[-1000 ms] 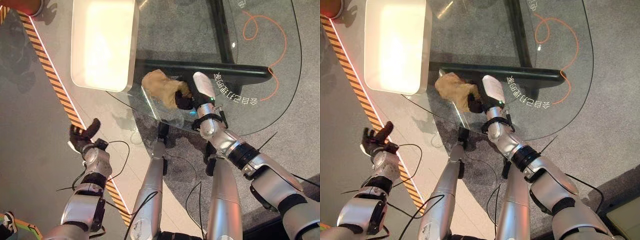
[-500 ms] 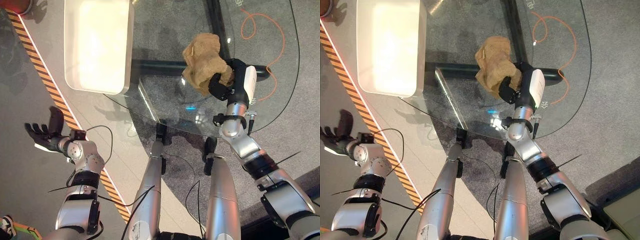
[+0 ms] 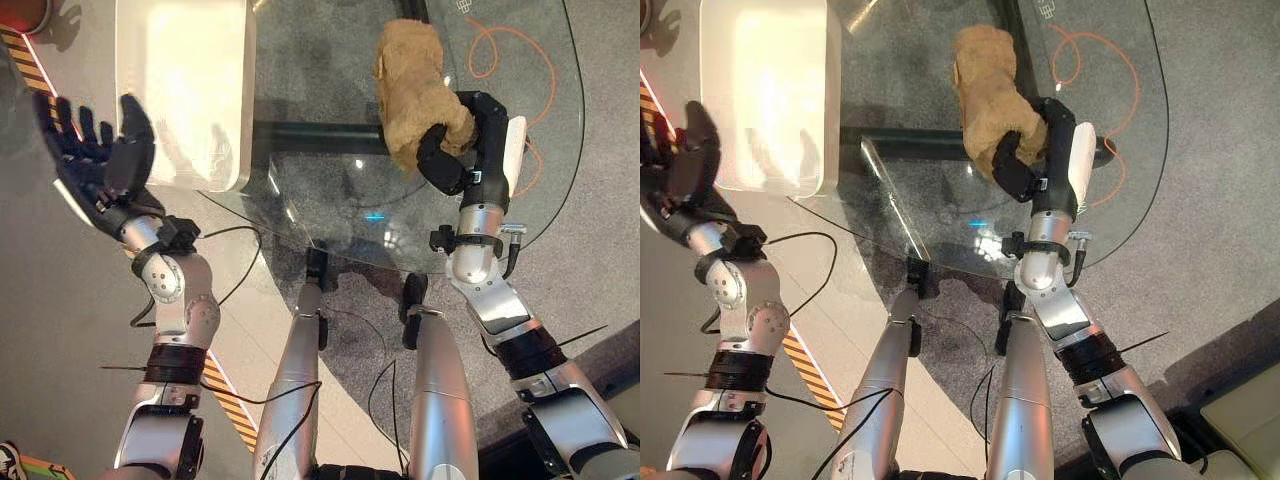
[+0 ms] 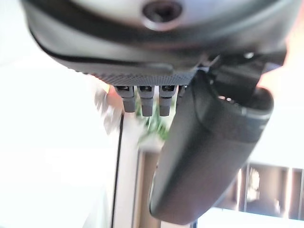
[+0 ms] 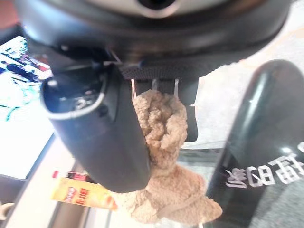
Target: Wipe the table with a cloth and put it in the basket.
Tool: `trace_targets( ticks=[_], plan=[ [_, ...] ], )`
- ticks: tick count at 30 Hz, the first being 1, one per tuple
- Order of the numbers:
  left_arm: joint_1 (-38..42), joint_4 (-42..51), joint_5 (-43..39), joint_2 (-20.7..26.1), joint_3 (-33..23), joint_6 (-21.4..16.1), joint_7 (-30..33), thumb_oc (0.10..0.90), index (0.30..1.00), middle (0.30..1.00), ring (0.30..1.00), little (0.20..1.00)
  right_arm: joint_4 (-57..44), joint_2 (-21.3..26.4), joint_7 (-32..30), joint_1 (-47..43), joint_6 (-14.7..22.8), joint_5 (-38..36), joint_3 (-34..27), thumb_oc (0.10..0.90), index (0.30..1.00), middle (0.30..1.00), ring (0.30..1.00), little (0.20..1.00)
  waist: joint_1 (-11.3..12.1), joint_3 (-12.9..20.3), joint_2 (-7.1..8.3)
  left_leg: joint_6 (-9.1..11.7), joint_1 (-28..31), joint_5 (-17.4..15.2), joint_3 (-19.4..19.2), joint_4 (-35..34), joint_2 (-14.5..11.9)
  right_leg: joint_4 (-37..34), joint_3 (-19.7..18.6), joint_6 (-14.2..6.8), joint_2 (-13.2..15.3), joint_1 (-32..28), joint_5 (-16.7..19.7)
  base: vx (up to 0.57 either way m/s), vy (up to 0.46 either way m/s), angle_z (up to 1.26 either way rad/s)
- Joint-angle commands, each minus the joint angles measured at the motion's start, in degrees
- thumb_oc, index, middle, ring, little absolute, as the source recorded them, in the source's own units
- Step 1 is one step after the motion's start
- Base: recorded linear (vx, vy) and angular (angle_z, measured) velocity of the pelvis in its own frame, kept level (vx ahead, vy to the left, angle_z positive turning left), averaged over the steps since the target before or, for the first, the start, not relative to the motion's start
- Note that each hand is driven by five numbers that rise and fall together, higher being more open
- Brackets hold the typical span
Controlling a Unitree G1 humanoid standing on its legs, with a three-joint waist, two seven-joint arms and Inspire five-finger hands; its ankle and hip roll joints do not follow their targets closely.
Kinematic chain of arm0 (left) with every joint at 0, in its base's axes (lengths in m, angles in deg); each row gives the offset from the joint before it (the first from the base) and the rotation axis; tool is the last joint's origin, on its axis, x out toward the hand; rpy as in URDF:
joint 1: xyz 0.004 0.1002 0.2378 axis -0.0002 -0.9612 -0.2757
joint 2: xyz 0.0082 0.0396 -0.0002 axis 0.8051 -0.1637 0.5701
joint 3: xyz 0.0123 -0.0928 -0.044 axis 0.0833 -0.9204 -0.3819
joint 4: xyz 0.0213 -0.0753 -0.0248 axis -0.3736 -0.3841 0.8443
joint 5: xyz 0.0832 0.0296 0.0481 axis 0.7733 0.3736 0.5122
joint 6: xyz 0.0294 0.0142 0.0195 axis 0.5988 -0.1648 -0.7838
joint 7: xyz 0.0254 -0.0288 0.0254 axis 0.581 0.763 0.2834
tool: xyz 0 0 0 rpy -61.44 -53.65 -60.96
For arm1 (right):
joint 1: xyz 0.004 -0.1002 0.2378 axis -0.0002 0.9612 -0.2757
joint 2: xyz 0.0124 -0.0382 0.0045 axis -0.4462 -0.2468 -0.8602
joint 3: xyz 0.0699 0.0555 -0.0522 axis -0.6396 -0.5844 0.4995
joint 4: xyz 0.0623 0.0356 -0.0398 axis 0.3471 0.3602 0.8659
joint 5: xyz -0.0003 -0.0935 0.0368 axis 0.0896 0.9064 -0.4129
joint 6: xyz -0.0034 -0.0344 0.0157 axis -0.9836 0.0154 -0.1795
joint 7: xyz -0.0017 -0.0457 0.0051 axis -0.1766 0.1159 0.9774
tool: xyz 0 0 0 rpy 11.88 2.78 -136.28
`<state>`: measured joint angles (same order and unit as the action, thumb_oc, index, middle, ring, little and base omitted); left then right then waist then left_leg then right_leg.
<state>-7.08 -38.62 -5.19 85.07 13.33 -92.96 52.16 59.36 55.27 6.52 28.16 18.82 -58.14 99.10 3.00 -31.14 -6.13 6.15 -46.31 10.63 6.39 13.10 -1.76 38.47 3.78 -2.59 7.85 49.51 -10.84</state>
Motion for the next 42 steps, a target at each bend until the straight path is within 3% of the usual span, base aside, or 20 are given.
trace_targets(
  ticks=[1, 5, 14, 19, 30, 42],
  plan=[
    [0.6, 6.9, -2.1, 1.7, -2.5, -1.8, -8.0, 0.8, 0.9, 0.9, 0.9, 0.9, -12.5, -1.9, 0.0, -3.7, 9.8, 6.3, -4.2, 0.1, 0.3, 0.3, 0.3, 0.2, -0.1, 1.3, 1.73, -6.8, 3.3, -8.9, -5.3, 4.4, 6.2, -13.6, 2.1, -0.7, -4.2, -3.7, 8.1, 0.0, 0.0, 0.0],
    [0.3, 8.5, -6.2, 1.5, -1.3, 1.1, -14.1, 0.8, 0.9, 0.9, 0.9, 0.9, -13.8, -1.7, 0.2, -3.5, 10.8, 6.7, -4.9, 0.1, 0.3, 0.3, 0.3, 0.2, -0.3, 1.3, 1.81, -6.9, 3.6, -9.0, -5.6, 4.2, 6.1, -14.1, 2.1, -0.9, -4.3, -4.1, 8.4, 0.0, 0.0, 0.0],
    [-1.8, 12.2, -26.5, 0.4, 2.6, 11.7, -32.8, 0.8, 0.9, 0.9, 0.9, 0.9, -19.9, -1.7, 4.0, -2.0, 15.0, 6.2, -5.5, 0.1, 0.3, 0.3, 0.3, 0.2, -1.2, 1.3, 2.35, -6.9, 4.9, -8.8, -6.3, 3.1, 5.9, -16.2, 1.7, -1.4, -4.5, -6.0, 9.4, 0.0, 0.0, 0.0],
    [-1.1, 12.4, -32.3, 0.8, 4.1, 16.6, -36.1, 0.8, 0.9, 0.9, 0.9, 0.9, -22.1, -0.8, 6.7, -2.5, 15.7, 4.4, -4.2, 0.1, 0.3, 0.3, 0.3, 0.2, -1.4, 1.3, 2.54, -6.9, 5.0, -8.8, -6.4, 3.2, 5.8, -16.6, 1.8, -1.5, -4.3, -6.3, 9.5, 0.0, 0.0, 0.0],
    [0.8, 12.2, -42.1, -1.1, 6.8, 20.7, -40.3, 0.8, 0.9, 0.9, 0.9, 0.9, -24.0, -1.2, 12.5, -4.3, 15.8, 1.9, 0.7, 0.1, 0.3, 0.3, 0.3, 0.2, -1.5, 1.3, 2.76, -6.7, 4.7, -8.5, -6.4, 3.0, 5.9, -17.0, 2.0, -1.4, -4.3, -6.3, 9.4, 0.0, 0.0, 0.0],
    [2.0, 12.3, -44.8, -2.5, 8.1, 21.1, -44.0, 0.8, 0.9, 0.9, 0.9, 0.9, -24.5, -0.5, 16.2, -5.4, 12.9, -0.2, 4.1, 0.1, 0.3, 0.3, 0.3, 0.2, -1.5, 1.3, 3.3, -6.5, 4.8, -8.7, -6.4, 3.1, 5.8, -17.2, 2.2, -1.2, -4.2, -6.5, 9.1, 0.0, 0.0, 0.0]
  ],
)
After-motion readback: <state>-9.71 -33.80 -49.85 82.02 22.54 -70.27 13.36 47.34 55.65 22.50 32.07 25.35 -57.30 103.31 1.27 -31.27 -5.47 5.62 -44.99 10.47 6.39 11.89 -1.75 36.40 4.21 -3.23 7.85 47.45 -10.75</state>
